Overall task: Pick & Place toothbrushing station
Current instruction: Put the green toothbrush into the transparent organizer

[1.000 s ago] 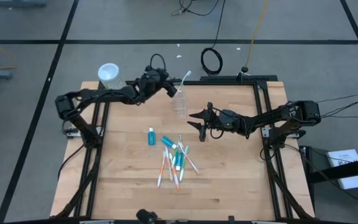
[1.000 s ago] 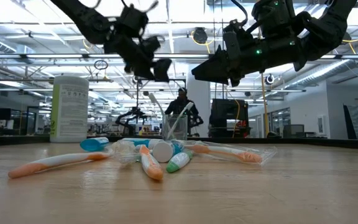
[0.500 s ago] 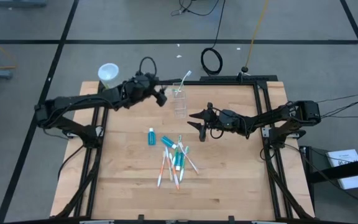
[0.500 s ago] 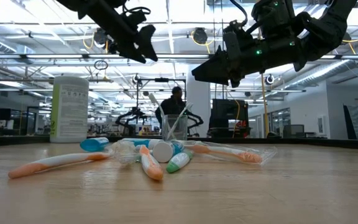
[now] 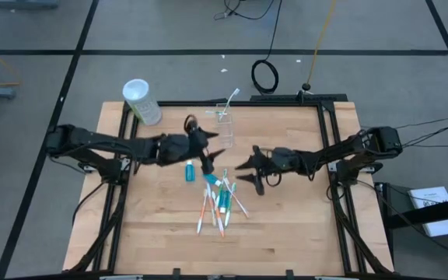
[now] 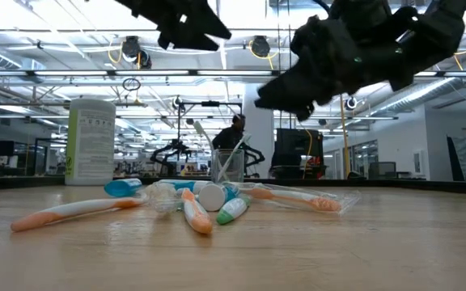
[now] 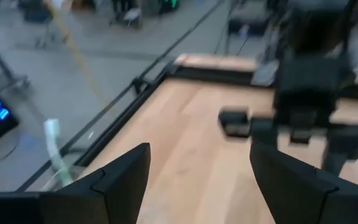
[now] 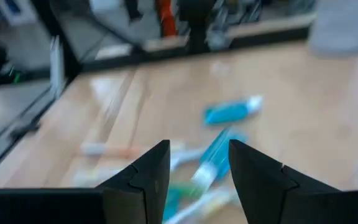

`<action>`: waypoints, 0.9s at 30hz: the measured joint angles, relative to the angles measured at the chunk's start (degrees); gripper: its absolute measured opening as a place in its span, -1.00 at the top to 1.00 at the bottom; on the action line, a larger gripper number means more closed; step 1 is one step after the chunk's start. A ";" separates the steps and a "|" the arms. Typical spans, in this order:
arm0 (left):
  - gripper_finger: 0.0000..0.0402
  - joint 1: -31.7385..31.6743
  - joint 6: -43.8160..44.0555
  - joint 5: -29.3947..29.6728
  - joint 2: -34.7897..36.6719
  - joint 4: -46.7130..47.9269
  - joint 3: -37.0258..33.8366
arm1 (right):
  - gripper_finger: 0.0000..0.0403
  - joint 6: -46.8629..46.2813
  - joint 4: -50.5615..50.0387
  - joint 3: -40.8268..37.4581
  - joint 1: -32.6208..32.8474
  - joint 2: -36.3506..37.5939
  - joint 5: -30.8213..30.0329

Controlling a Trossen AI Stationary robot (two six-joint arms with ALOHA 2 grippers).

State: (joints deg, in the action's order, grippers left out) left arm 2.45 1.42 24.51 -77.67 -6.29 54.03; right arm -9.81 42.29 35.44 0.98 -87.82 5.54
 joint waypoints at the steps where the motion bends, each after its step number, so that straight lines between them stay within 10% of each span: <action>1: -0.42 0.81 -0.33 0.00 0.00 -4.61 -2.33 | 0.23 -0.17 -1.54 0.00 1.27 -0.08 -0.26; 10: -0.42 1.32 1.91 5.14 0.00 -31.04 -19.57 | 0.23 -1.14 -15.18 6.89 10.54 -2.12 -5.56; 27: -0.42 -4.42 -12.41 2.49 0.02 -38.93 -17.95 | 0.23 -10.26 -40.21 23.71 11.26 -19.09 -5.91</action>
State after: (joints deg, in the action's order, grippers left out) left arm -1.97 -10.99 27.00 -77.65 -45.23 36.07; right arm -20.06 2.07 59.16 12.25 -106.90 -0.37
